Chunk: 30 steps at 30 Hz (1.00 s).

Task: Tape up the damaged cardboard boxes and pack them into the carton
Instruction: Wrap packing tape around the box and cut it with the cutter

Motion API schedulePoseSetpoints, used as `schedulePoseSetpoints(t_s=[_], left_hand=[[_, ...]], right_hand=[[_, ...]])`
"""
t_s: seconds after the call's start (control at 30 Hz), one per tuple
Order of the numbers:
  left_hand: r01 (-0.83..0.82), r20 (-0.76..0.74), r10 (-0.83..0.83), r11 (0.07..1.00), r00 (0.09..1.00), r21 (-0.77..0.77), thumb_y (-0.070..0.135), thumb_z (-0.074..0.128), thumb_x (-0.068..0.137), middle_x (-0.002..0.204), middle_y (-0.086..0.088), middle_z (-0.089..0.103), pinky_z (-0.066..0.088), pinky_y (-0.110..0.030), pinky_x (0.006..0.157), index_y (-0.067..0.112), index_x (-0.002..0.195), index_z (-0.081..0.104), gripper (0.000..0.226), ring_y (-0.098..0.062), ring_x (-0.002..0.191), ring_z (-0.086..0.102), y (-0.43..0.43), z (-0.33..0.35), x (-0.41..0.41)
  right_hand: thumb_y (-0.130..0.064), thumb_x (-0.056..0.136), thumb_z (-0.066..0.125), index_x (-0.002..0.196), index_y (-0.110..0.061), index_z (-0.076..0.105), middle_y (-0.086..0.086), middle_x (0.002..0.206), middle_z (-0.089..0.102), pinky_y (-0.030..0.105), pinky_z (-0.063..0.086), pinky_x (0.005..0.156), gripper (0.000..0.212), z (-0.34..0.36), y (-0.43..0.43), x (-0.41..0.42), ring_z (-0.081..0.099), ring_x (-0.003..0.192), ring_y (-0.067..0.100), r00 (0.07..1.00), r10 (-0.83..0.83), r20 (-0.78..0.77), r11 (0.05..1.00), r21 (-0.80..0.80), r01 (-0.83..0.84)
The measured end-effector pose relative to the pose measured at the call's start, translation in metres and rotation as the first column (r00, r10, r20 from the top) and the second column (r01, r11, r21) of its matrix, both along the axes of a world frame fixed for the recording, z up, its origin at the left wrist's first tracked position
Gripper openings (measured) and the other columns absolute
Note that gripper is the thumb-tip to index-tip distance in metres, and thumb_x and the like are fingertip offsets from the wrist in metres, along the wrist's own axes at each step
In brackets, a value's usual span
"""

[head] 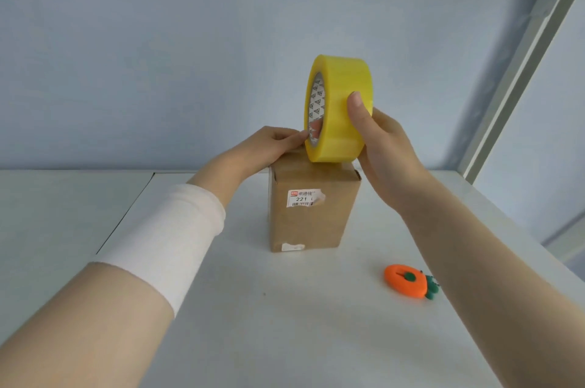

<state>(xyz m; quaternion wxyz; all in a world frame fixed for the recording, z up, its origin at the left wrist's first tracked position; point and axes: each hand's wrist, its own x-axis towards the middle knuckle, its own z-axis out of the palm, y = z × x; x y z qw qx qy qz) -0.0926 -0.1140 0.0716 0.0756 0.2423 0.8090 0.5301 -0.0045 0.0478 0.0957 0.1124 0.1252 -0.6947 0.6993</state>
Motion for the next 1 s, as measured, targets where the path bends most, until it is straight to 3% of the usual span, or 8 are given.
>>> schedulePoseSetpoints(t_s=[0.2, 0.3, 0.37, 0.47, 0.57, 0.7, 0.9, 1.0], left_hand=[[0.003, 0.243, -0.032, 0.993, 0.969, 0.12, 0.031, 0.052, 0.094, 0.091, -0.004, 0.073, 0.054, -0.02, 0.065, 0.011, 0.1, 0.069, 0.027, -0.014, 0.079, 0.069, -0.003, -0.01, -0.022], [-0.024, 0.239, 0.001, 0.995, 0.971, 0.095, 0.028, 0.052, 0.095, 0.102, -0.007, 0.071, 0.055, -0.021, 0.07, 0.01, 0.107, 0.068, 0.027, -0.017, 0.087, 0.067, -0.002, -0.007, -0.022], [-0.024, 0.215, 0.006, 0.996, 0.977, 0.081, 0.025, 0.053, 0.094, 0.09, 0.0, 0.074, 0.052, -0.016, 0.057, 0.018, 0.097, 0.071, 0.02, -0.009, 0.074, 0.068, -0.002, -0.005, -0.018], [-0.028, 0.197, 0.009, 0.995, 0.98, 0.093, 0.024, 0.055, 0.093, 0.075, 0.01, 0.072, 0.045, -0.012, 0.046, 0.023, 0.087, 0.071, 0.017, -0.001, 0.057, 0.064, 0.0, -0.003, -0.013], [-0.051, 0.191, 0.035, 0.995, 0.981, 0.08, 0.026, 0.057, 0.092, 0.081, 0.009, 0.071, 0.046, -0.012, 0.048, 0.023, 0.091, 0.071, 0.014, -0.001, 0.06, 0.065, 0.001, -0.002, -0.012], [-0.035, 0.193, 0.022, 0.997, 0.981, 0.063, 0.027, 0.056, 0.093, 0.076, 0.012, 0.072, 0.048, -0.013, 0.05, 0.023, 0.092, 0.071, 0.016, -0.001, 0.061, 0.065, 0.001, -0.002, -0.013], [0.031, 0.161, -0.032, 0.999, 0.986, 0.01, 0.03, 0.048, 0.096, 0.092, 0.01, 0.073, 0.053, -0.017, 0.067, 0.034, 0.082, 0.074, 0.03, -0.008, 0.083, 0.067, -0.001, -0.002, -0.016], [0.039, 0.159, -0.039, 0.999, 0.987, -0.001, 0.03, 0.045, 0.097, 0.103, 0.008, 0.072, 0.055, -0.019, 0.074, 0.031, 0.097, 0.072, 0.027, -0.01, 0.093, 0.067, -0.002, -0.003, -0.015]], right_hand=[[-0.06, 0.08, 0.051, 0.086, -0.019, 0.071, 0.002, 0.093, 0.075, 0.033, 0.052, 0.09, 0.045, -0.005, -0.007, -0.017, 0.069, 0.094, 0.016, 0.999, -0.026, 0.027, 0.994, 0.108, 0.023], [-0.05, 0.09, 0.048, 0.086, -0.017, 0.068, -0.003, 0.078, 0.075, 0.02, 0.055, 0.07, 0.038, -0.004, -0.008, -0.011, 0.071, 0.079, 0.008, 0.994, -0.106, -0.024, 0.994, 0.024, 0.107], [-0.053, 0.089, 0.048, 0.073, -0.019, 0.073, -0.004, 0.071, 0.074, 0.016, 0.054, 0.06, 0.045, -0.007, -0.006, -0.001, 0.071, 0.071, 0.006, 0.981, -0.181, -0.065, 0.983, -0.033, 0.179], [-0.06, 0.083, 0.046, 0.074, -0.034, 0.075, -0.008, 0.077, 0.075, 0.019, 0.056, 0.067, 0.04, -0.018, 0.003, 0.019, 0.07, 0.077, 0.005, 0.98, -0.123, -0.155, 0.992, -0.038, 0.119], [-0.059, 0.078, 0.052, 0.089, -0.031, 0.068, -0.019, 0.09, 0.072, 0.015, 0.051, 0.078, 0.033, -0.024, 0.007, 0.03, 0.066, 0.092, 0.0, 0.978, -0.061, -0.201, 0.987, 0.131, 0.089], [-0.044, 0.081, 0.053, 0.085, -0.028, 0.063, -0.024, 0.075, 0.07, 0.008, 0.048, 0.068, 0.02, -0.021, 0.002, 0.038, 0.065, 0.078, -0.007, 0.974, -0.092, -0.207, 0.983, 0.14, 0.122], [-0.052, 0.072, 0.05, 0.063, -0.04, 0.069, -0.018, 0.048, 0.062, 0.003, 0.041, 0.046, 0.024, -0.06, -0.004, 0.099, 0.057, 0.047, -0.009, 0.929, -0.259, -0.266, 0.956, 0.066, 0.286], [-0.079, 0.057, 0.058, 0.06, -0.024, 0.072, -0.006, 0.051, 0.067, 0.013, 0.05, 0.053, 0.057, -0.085, -0.004, 0.106, 0.063, 0.051, 0.002, 0.952, -0.289, -0.104, 0.956, -0.076, 0.282]])
